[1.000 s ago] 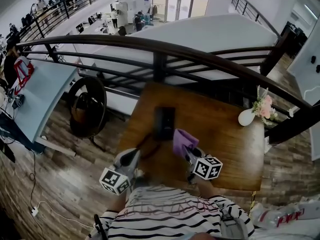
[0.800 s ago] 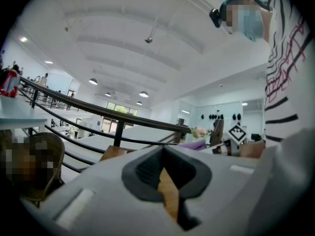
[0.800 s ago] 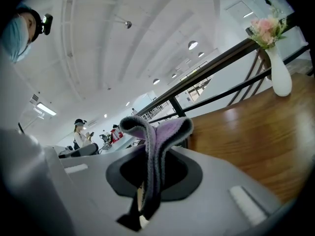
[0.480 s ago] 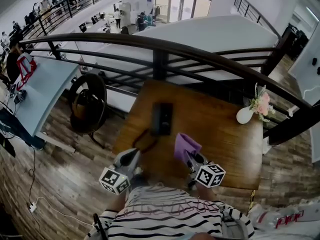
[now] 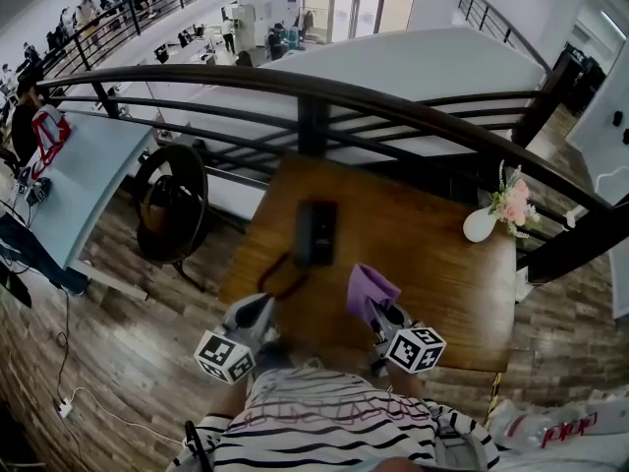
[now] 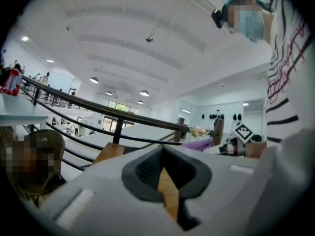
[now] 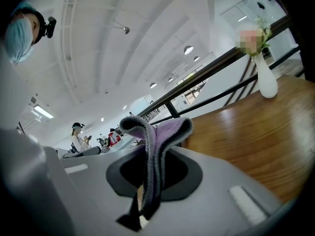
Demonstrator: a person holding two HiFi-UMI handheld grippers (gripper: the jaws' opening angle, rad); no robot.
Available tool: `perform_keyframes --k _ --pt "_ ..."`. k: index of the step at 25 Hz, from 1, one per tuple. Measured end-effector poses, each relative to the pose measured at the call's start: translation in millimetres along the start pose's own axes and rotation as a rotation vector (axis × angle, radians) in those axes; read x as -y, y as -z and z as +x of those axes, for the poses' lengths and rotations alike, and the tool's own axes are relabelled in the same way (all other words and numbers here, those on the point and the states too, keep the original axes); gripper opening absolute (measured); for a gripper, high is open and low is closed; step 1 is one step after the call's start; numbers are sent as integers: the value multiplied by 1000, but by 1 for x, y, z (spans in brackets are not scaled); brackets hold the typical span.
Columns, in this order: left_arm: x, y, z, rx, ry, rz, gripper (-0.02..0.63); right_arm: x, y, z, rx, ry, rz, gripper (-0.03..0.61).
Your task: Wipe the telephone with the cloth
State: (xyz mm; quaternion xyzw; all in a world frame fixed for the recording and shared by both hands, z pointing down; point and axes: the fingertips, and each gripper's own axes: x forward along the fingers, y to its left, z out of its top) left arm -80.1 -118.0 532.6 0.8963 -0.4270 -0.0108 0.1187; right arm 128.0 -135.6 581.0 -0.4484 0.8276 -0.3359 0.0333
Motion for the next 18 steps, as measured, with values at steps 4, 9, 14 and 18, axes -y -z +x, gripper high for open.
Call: perform_keyframes --k 4,9,14,18 --pt "-1 0 3 0 -5 -6 2 2 -3 -2 3 6 4 37" --pt "-4 -4 7 4 -5 -3 2 2 -10 -1 17 3 4 37" --pt "-4 -8 9 7 -1 -2 2 -1 -16 -1 28 -2 -1 37" --pt "-8 -11 7 9 -1 0 2 -8 -22 1 39 -13 4 37"
